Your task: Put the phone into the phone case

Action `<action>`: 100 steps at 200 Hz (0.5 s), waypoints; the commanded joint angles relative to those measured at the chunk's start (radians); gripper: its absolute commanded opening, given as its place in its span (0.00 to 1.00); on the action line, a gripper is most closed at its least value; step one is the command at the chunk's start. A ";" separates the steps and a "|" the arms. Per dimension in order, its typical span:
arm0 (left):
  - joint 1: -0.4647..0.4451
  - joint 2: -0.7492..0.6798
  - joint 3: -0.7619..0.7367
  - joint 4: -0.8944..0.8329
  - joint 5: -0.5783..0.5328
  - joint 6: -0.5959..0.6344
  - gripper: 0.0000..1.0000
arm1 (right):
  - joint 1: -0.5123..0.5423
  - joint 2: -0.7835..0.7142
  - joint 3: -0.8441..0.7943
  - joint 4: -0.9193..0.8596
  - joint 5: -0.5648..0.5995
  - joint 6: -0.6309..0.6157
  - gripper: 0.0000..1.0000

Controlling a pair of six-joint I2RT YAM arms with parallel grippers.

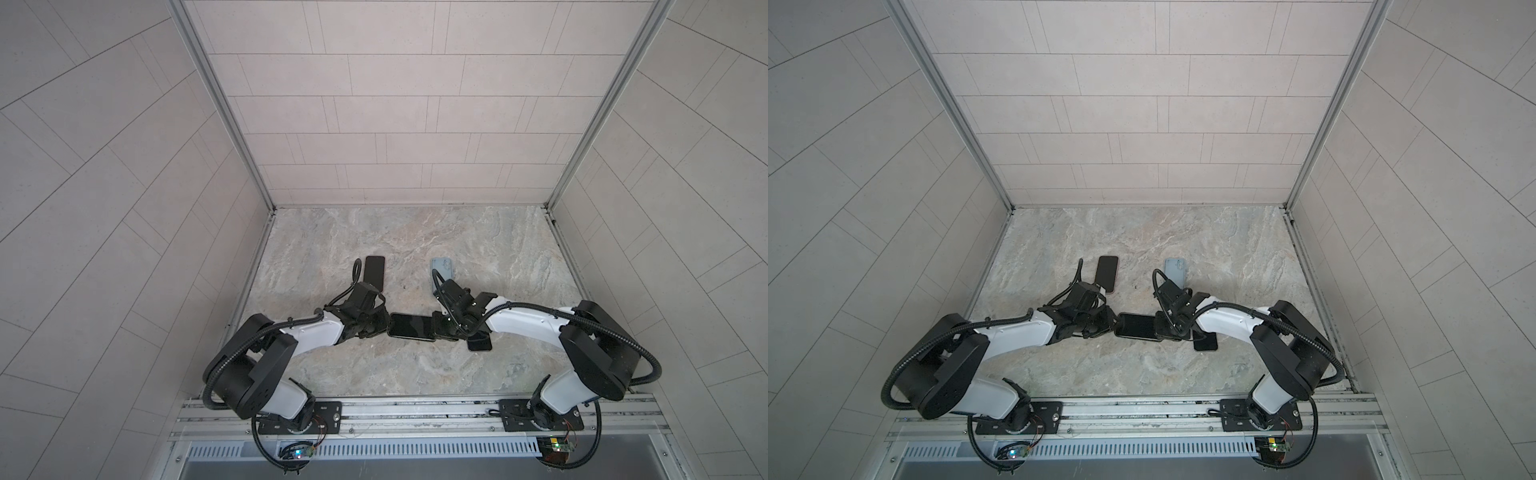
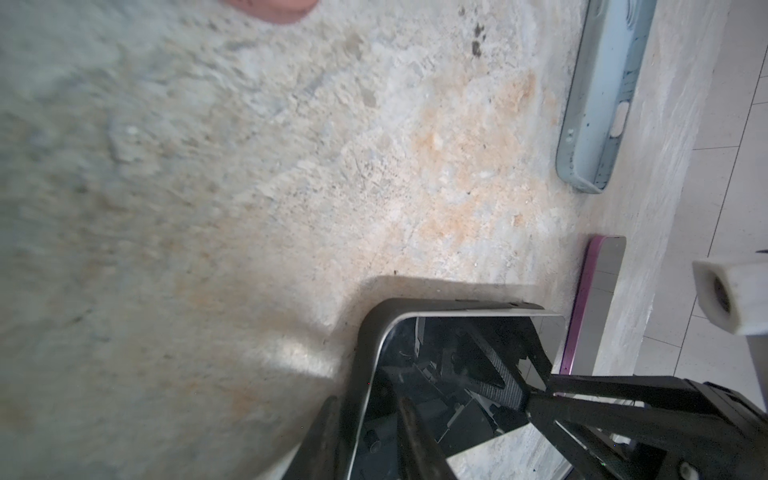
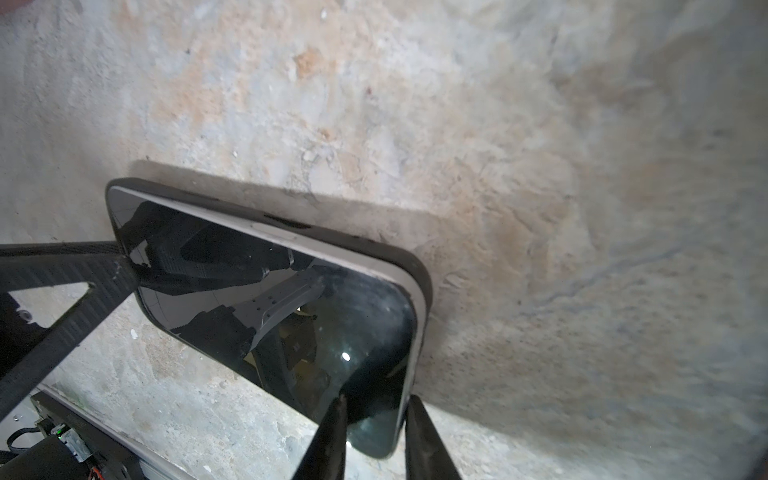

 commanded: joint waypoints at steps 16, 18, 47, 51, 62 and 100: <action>0.001 0.010 0.001 0.008 0.013 0.007 0.30 | 0.017 0.012 -0.011 -0.005 0.019 0.013 0.27; 0.001 0.010 0.001 0.007 0.013 0.007 0.30 | 0.017 0.012 -0.010 -0.006 0.019 0.012 0.27; 0.001 0.004 -0.002 0.007 0.009 0.006 0.30 | 0.017 0.010 0.003 -0.023 0.020 0.003 0.27; 0.001 0.003 -0.002 0.007 0.009 0.006 0.30 | 0.017 0.009 0.006 -0.025 0.022 0.003 0.27; 0.001 0.003 -0.002 0.008 0.009 0.006 0.30 | 0.017 0.006 0.005 -0.027 0.021 0.004 0.27; 0.001 0.003 -0.003 0.009 0.009 0.004 0.30 | 0.018 -0.016 -0.003 -0.031 0.030 0.008 0.27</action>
